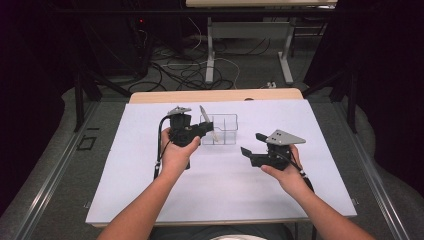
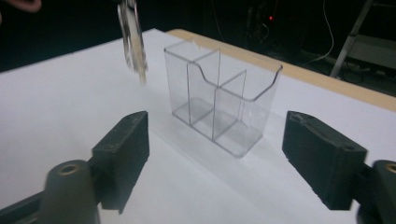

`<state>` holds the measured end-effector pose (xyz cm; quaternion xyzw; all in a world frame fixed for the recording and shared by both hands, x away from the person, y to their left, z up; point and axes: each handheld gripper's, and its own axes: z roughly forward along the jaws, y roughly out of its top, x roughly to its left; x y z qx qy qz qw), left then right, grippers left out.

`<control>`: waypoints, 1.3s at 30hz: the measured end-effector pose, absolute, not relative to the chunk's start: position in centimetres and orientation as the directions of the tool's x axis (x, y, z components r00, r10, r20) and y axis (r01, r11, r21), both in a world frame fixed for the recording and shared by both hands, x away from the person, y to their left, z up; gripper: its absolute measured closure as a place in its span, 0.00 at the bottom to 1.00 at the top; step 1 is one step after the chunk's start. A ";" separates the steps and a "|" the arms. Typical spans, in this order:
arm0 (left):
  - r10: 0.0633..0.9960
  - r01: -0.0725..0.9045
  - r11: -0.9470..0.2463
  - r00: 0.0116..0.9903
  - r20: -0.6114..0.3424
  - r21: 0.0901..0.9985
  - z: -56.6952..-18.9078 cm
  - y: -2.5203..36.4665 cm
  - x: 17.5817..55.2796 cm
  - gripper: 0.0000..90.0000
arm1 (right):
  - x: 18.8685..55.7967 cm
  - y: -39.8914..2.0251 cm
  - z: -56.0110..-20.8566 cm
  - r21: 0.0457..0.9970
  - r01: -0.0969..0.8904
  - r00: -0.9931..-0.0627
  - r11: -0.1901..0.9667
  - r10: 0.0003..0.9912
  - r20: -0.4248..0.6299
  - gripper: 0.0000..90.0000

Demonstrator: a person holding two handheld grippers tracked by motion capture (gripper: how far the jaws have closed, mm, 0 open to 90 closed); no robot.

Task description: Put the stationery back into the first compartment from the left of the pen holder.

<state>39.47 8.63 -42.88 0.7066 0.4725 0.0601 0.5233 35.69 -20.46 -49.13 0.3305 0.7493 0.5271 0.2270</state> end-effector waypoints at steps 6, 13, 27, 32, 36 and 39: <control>0.748 0.590 -0.023 0.545 -0.377 0.807 -42.1 8.4 40.2 0.88 | 35.8 -21.0 -50.4 0.919 0.278 -0.678 0.278 0.735 -0.018 0.19; 0.771 0.569 -0.045 0.542 -0.334 0.821 -41.4 7.9 41.2 0.88 | 36.7 -22.3 -51.6 0.904 0.342 -0.631 0.255 0.775 0.021 0.18; 0.828 0.512 -0.089 0.515 -0.222 0.854 -40.4 6.9 43.3 0.88 | 37.0 -23.5 -52.2 0.901 0.375 -0.568 0.217 0.822 0.039 0.08; 0.848 0.512 -0.072 0.483 -0.218 0.856 -40.7 7.0 44.1 0.88 | 37.1 -23.6 -52.4 0.895 0.385 -0.567 0.226 0.823 0.036 0.07; 0.869 0.515 -0.062 0.449 -0.207 0.855 -41.2 7.1 44.6 0.88 | 37.3 -23.7 -52.5 0.897 0.383 -0.568 0.222 0.822 0.039 0.03; 0.877 0.516 -0.060 0.436 -0.202 0.854 -41.4 7.0 44.9 0.88 | 37.3 -23.7 -52.5 0.896 0.385 -0.566 0.219 0.823 0.042 0.01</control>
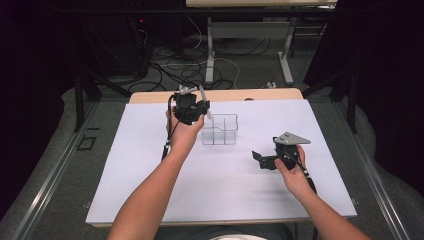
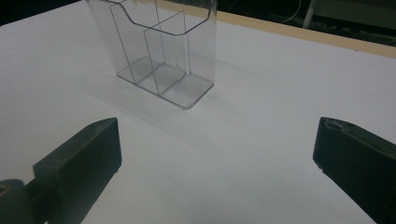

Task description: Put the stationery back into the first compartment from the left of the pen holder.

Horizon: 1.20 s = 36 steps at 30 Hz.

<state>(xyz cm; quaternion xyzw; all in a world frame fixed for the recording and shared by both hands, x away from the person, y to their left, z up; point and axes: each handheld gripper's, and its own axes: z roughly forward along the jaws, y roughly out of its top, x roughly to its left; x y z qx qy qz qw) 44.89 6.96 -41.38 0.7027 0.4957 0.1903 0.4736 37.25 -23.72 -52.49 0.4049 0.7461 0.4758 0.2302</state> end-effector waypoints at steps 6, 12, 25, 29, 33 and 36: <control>0.893 0.535 -0.097 0.418 -0.164 0.839 -42.4 6.5 45.5 0.88 | 37.2 -23.6 -52.6 0.894 0.386 -0.568 0.228 0.823 0.035 0.00; 0.901 0.575 -0.125 0.406 -0.149 0.809 -43.3 6.6 45.8 0.88 | 37.3 -23.6 -52.9 0.887 0.393 -0.570 0.241 0.821 0.029 0.00; 0.902 0.616 -0.163 0.409 -0.136 0.771 -45.3 6.7 46.1 0.88 | 37.3 -23.5 -53.1 0.875 0.414 -0.583 0.251 0.811 0.043 0.01; 0.901 0.626 -0.166 0.410 -0.140 0.762 -45.9 6.7 46.0 0.88 | 37.4 -23.4 -53.3 0.875 0.413 -0.595 0.253 0.802 0.049 0.01; 0.897 0.628 -0.171 0.418 -0.144 0.759 -46.2 6.8 46.0 0.88 | 37.3 -23.4 -53.3 0.867 0.422 -0.598 0.264 0.800 0.048 0.02; 0.894 0.627 -0.165 0.421 -0.152 0.762 -46.2 6.9 45.9 0.85 | 37.3 -23.4 -53.3 0.871 0.419 -0.593 0.256 0.804 0.049 0.02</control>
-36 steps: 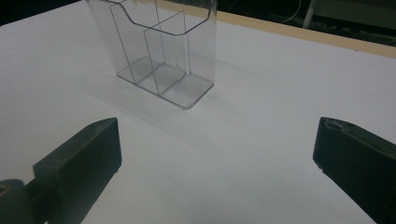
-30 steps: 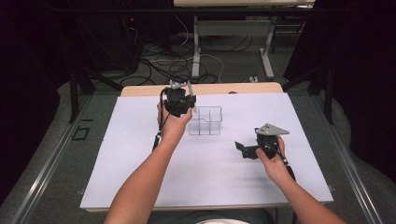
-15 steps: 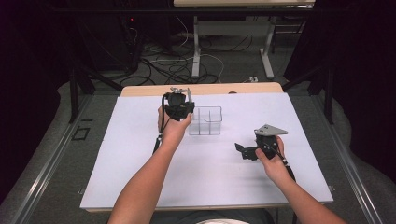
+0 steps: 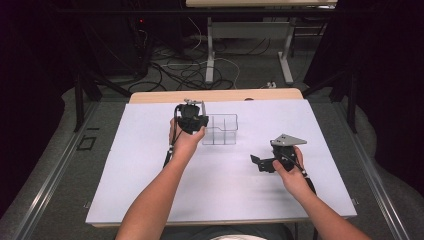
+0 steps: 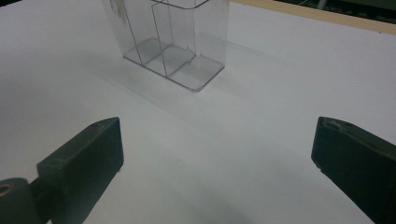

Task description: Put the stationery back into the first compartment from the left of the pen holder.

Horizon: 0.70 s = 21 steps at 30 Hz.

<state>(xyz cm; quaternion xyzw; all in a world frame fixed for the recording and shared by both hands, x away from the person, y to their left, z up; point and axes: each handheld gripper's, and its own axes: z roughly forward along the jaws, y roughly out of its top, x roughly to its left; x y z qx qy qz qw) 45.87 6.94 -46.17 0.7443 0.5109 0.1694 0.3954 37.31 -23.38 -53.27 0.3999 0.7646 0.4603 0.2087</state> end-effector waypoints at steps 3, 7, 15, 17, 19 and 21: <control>0.888 0.622 -0.156 0.429 -0.167 0.768 -45.8 7.2 45.6 0.81 | 37.3 -23.4 -53.3 0.869 0.425 -0.591 0.253 0.804 0.055 0.03; 0.882 0.601 -0.129 0.433 -0.185 0.789 -45.3 7.8 45.0 0.72 | 37.3 -23.4 -53.3 0.869 0.422 -0.594 0.257 0.803 0.051 0.03; 0.863 0.564 -0.112 0.463 -0.201 0.818 -44.3 8.8 43.6 0.60 | 37.3 -23.5 -53.2 0.872 0.416 -0.593 0.259 0.804 0.045 0.04; 0.861 0.549 -0.108 0.469 -0.199 0.829 -44.1 9.2 43.2 0.56 | 37.3 -23.5 -53.3 0.872 0.417 -0.591 0.256 0.805 0.047 0.04; 0.855 0.528 -0.109 0.482 -0.192 0.842 -44.0 9.7 42.7 0.52 | 37.2 -23.5 -53.3 0.871 0.420 -0.588 0.255 0.807 0.047 0.04; 0.847 0.504 -0.123 0.502 -0.174 0.855 -44.0 10.2 42.3 0.43 | 37.3 -23.5 -53.3 0.871 0.419 -0.589 0.257 0.807 0.046 0.04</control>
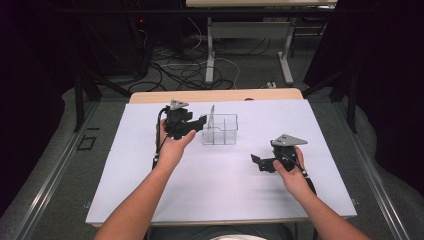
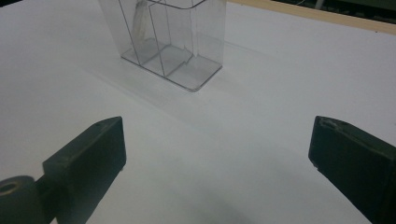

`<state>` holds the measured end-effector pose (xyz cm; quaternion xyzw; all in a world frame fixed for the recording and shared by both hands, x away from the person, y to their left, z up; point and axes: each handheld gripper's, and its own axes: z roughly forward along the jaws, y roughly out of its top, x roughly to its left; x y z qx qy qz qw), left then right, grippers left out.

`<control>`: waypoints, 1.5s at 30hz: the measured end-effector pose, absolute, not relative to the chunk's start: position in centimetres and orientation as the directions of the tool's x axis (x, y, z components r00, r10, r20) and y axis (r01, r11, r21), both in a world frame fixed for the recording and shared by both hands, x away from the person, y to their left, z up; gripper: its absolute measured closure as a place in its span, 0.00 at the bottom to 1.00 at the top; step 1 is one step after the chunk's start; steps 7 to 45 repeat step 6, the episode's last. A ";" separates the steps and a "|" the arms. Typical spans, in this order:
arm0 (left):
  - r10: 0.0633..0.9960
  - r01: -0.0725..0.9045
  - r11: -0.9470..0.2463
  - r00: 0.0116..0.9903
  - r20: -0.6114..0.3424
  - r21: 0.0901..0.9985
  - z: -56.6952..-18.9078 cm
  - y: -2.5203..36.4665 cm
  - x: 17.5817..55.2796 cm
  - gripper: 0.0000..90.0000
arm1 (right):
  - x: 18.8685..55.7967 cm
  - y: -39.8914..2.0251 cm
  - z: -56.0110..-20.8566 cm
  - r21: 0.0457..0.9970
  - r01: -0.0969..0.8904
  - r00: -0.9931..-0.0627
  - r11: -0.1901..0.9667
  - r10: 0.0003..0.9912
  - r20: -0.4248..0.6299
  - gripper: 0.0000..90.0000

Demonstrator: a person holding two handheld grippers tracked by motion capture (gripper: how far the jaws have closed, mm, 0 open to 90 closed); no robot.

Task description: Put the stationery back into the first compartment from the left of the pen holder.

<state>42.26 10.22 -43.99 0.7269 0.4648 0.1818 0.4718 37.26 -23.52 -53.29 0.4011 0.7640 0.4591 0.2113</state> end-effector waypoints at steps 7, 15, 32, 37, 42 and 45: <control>0.826 0.445 -0.130 0.543 -0.152 0.886 -43.9 12.0 40.4 0.36 | 37.2 -23.5 -53.3 0.869 0.426 -0.584 0.252 0.810 0.052 0.04; 0.826 0.445 -0.130 0.543 -0.152 0.886 -43.9 12.0 40.4 0.36 | 37.2 -23.5 -53.3 0.869 0.426 -0.584 0.252 0.810 0.052 0.04; 0.826 0.445 -0.130 0.543 -0.152 0.886 -43.9 12.0 40.4 0.36 | 37.2 -23.5 -53.3 0.869 0.426 -0.584 0.252 0.810 0.052 0.04; 0.826 0.445 -0.130 0.543 -0.152 0.886 -43.9 12.0 40.4 0.36 | 37.2 -23.5 -53.3 0.869 0.426 -0.584 0.252 0.810 0.052 0.04; 0.826 0.445 -0.130 0.543 -0.152 0.886 -43.9 12.0 40.4 0.36 | 37.2 -23.5 -53.3 0.869 0.426 -0.584 0.252 0.810 0.052 0.04; 0.826 0.445 -0.130 0.543 -0.152 0.886 -43.9 12.0 40.4 0.36 | 37.2 -23.5 -53.3 0.869 0.426 -0.584 0.252 0.810 0.052 0.04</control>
